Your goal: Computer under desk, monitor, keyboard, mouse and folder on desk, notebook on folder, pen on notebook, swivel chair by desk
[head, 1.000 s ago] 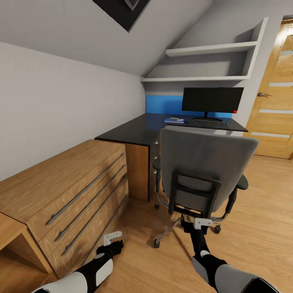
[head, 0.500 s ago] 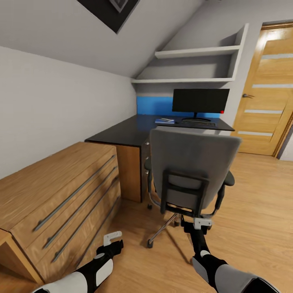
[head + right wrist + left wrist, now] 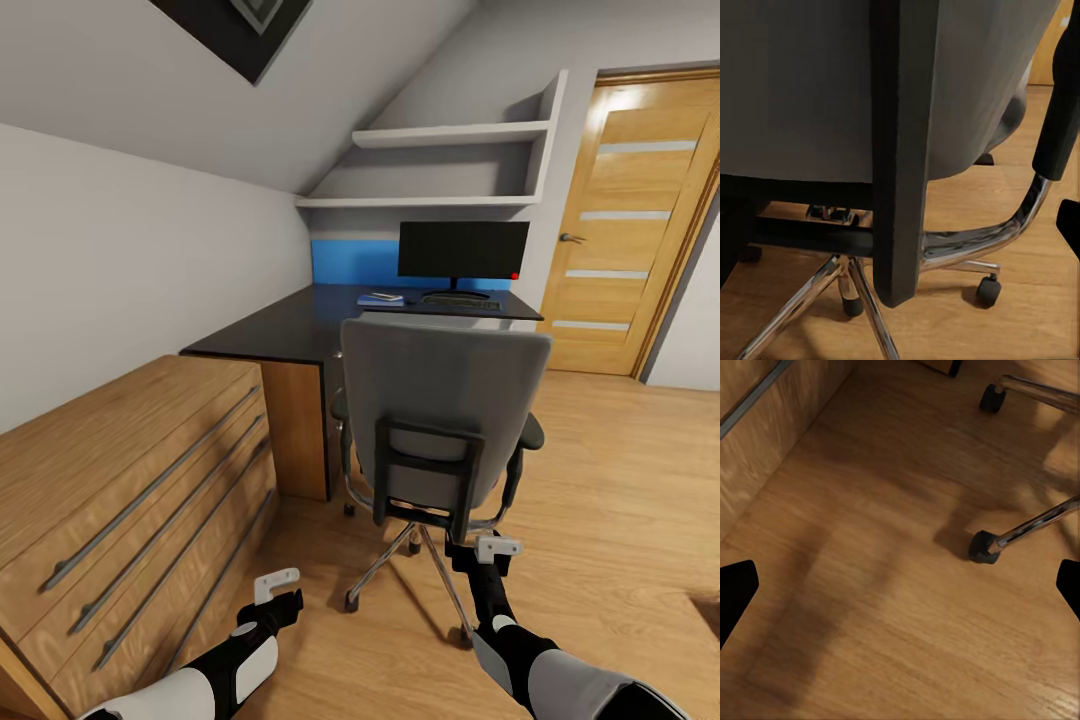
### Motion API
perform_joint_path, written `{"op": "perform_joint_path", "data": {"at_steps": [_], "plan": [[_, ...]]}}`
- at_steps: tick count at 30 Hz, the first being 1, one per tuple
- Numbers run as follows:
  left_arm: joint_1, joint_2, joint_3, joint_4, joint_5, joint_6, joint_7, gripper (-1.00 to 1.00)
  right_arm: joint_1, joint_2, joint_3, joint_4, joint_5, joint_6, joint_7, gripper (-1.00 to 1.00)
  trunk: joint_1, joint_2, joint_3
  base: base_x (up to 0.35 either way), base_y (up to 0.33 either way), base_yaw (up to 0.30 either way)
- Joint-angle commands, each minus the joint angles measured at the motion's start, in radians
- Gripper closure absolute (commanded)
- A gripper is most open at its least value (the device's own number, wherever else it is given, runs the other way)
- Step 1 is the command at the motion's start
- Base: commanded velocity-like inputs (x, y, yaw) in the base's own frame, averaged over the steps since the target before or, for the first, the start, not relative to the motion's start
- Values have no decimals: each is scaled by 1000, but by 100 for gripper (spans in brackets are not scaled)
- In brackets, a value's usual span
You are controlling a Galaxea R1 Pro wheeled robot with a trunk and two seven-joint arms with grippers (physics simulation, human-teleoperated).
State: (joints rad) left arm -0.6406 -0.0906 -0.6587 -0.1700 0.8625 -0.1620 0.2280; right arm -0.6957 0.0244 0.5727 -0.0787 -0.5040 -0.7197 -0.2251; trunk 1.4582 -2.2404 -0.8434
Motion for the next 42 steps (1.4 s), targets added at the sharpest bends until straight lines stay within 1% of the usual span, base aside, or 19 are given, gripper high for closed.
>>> {"op": "perform_joint_path", "data": {"at_steps": [1,16,17,22,23,35,42], "plan": [[-1,0,-9,0,7,-3,5,-100,-1,0,9,0,-4,0,-7,-100,0,0,-1,0,0,-13],[-1,2,-8,0,7,-2,5,-100,-1,2,9,-2,-10,7,-12,-100,0,0,-1,0,0,-2],[-1,2,-8,0,7,-2,5,-100,-1,3,9,-3,-15,22,-19,-100,0,0,-1,0,0,0],[-1,2,-9,0,7,-2,5,-100,-1,7,6,-3,-14,28,-21,-100,0,0,-1,0,0,0],[-1,2,-8,0,7,-2,5,-100,-1,8,6,-1,-9,28,-22,-100,0,0,0,-72,52,-206],[-1,1,-9,0,7,-2,5,-100,-1,7,6,-1,-7,26,-20,-100,0,0,6,-101,139,-237],[-1,1,-9,-1,5,-3,5,-100,-1,7,6,-1,-7,26,-20,-100,0,0,8,-15,23,-183]]}}
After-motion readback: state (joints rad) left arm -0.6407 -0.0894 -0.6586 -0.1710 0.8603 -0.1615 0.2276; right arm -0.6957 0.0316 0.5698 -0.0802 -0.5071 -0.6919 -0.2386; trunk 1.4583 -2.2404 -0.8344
